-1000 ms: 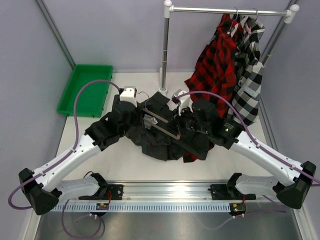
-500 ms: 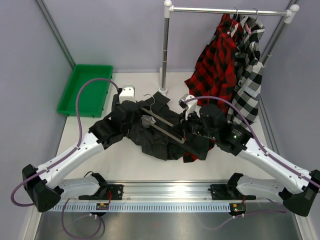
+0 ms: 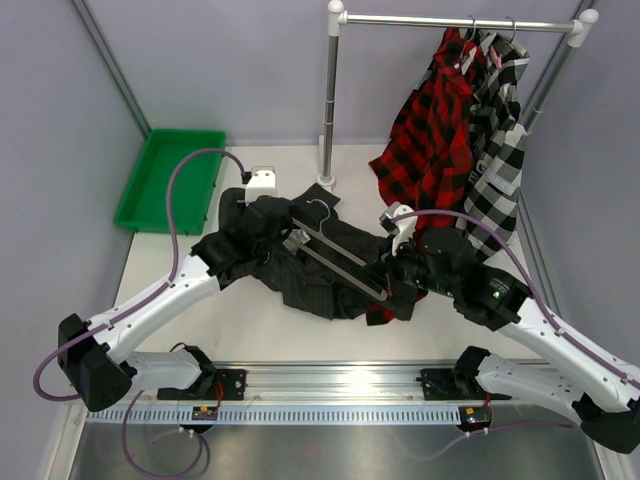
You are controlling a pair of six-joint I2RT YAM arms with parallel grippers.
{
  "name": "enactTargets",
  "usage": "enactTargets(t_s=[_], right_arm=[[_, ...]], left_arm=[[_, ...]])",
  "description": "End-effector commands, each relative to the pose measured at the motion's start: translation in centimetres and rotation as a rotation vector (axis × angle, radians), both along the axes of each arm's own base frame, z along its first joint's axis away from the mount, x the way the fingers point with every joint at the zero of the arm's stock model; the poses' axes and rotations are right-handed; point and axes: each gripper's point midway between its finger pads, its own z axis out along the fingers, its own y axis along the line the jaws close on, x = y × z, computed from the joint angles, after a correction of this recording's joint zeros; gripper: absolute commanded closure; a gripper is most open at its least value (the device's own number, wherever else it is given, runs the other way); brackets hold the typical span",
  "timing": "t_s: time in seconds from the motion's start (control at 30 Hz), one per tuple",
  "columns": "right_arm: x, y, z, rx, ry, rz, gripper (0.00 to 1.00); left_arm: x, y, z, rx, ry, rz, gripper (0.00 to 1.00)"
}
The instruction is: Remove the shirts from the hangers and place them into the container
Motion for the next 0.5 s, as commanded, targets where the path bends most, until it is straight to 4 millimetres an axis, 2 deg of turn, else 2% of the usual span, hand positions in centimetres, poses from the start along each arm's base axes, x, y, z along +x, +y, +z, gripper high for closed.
enactTargets(t_s=[0.0,0.27,0.47], right_arm=[[-1.1,-0.9,1.3,0.031,-0.024,0.001,1.00],[-2.5,-5.0,2.8,0.002,-0.050,-0.073,1.00],[-2.2,-8.1,3.9,-0.043,-0.083,-0.185,1.00]], left_arm=[[1.7,0.4,2.7,-0.034,-0.087,0.069,1.00],[2.5,1.4,2.3,-0.010,-0.068,0.082,1.00],[2.3,1.2,2.7,0.012,-0.056,0.049,1.00]])
